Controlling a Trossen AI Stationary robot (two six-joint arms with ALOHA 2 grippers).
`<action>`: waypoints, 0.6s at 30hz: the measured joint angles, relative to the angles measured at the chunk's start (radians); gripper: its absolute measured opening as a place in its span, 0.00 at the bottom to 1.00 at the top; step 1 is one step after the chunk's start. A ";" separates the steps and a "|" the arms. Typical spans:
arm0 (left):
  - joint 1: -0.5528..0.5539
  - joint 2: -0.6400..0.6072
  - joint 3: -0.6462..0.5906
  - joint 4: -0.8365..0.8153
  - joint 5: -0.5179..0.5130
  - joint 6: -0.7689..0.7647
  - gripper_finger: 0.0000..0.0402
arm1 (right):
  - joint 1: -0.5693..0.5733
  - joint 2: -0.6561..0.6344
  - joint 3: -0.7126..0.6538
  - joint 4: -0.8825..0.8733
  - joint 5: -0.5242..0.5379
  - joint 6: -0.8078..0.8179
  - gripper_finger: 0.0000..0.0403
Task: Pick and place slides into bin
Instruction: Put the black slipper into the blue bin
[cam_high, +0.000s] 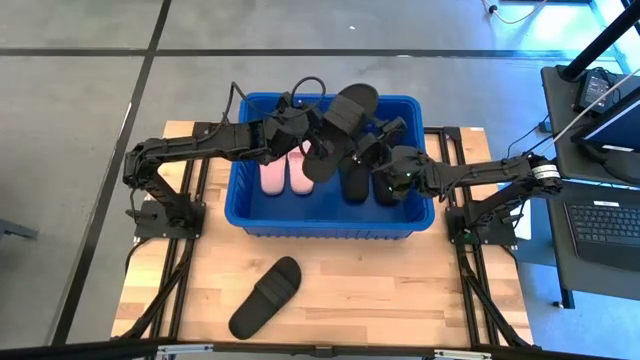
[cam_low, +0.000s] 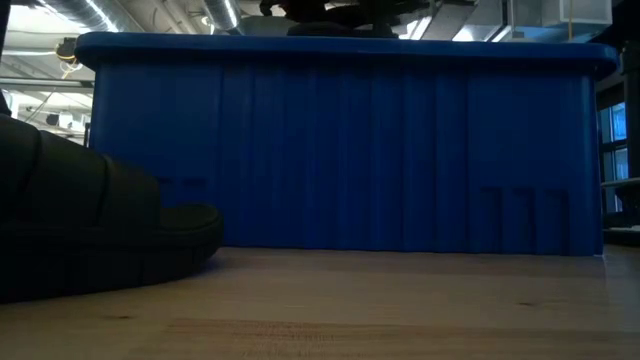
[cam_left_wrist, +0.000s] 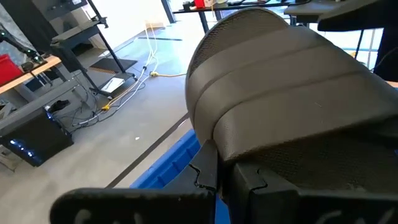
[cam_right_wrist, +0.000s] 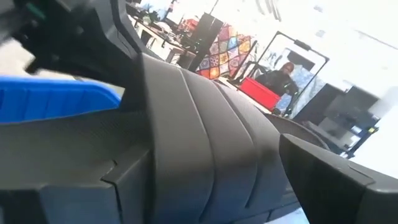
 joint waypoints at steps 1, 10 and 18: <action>-0.003 0.000 0.000 -0.001 0.000 0.000 0.01 | 0.000 0.000 0.000 0.000 0.000 -0.033 0.78; -0.024 0.000 0.000 -0.001 0.000 -0.007 0.01 | 0.000 0.000 0.000 0.054 0.002 -0.067 0.78; -0.046 0.000 0.000 0.003 -0.030 0.028 0.01 | 0.000 0.000 0.000 0.054 -0.066 -0.041 0.78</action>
